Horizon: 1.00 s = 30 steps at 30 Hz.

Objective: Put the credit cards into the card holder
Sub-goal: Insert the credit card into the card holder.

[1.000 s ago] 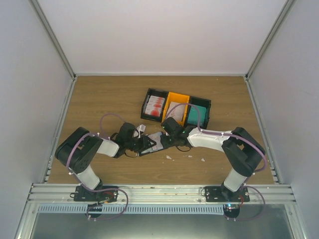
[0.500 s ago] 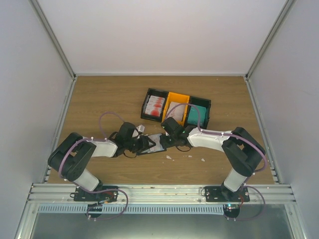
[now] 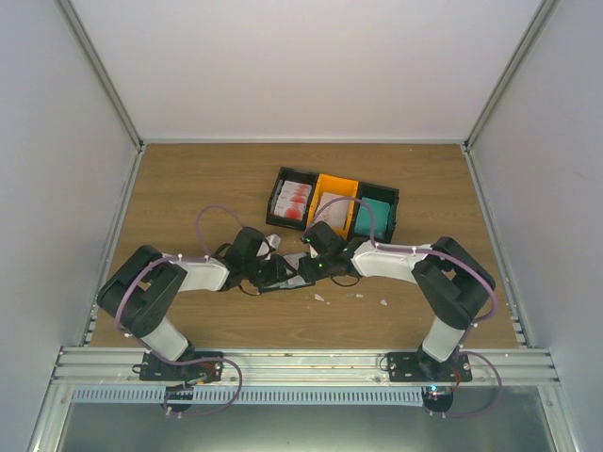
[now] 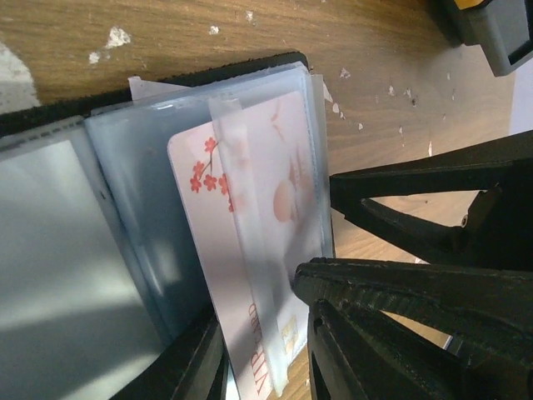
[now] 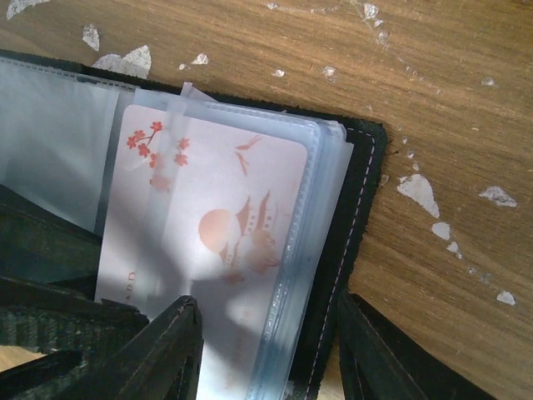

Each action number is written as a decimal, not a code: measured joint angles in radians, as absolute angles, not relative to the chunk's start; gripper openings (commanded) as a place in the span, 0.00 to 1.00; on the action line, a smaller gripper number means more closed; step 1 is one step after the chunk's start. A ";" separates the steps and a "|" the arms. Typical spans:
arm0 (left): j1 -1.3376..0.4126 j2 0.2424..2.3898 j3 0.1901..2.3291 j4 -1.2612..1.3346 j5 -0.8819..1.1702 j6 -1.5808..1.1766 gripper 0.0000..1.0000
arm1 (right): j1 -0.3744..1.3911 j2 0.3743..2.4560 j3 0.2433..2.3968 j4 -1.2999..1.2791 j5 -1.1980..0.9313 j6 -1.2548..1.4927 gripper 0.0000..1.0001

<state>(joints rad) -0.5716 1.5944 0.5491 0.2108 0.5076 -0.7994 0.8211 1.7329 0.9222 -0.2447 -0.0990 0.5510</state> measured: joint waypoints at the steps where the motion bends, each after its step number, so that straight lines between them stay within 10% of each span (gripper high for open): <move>1: -0.573 1.599 0.556 0.204 0.508 -0.794 0.27 | 0.820 1.733 0.922 -0.245 -0.103 0.550 0.46; 18: -0.596 1.513 0.595 0.052 0.431 -0.740 0.60 | 0.813 1.649 0.913 -0.252 -0.033 0.554 0.58; 30: -0.596 1.497 0.596 -0.022 0.355 -0.736 0.14 | 0.813 1.646 0.913 -0.256 -0.028 0.554 0.46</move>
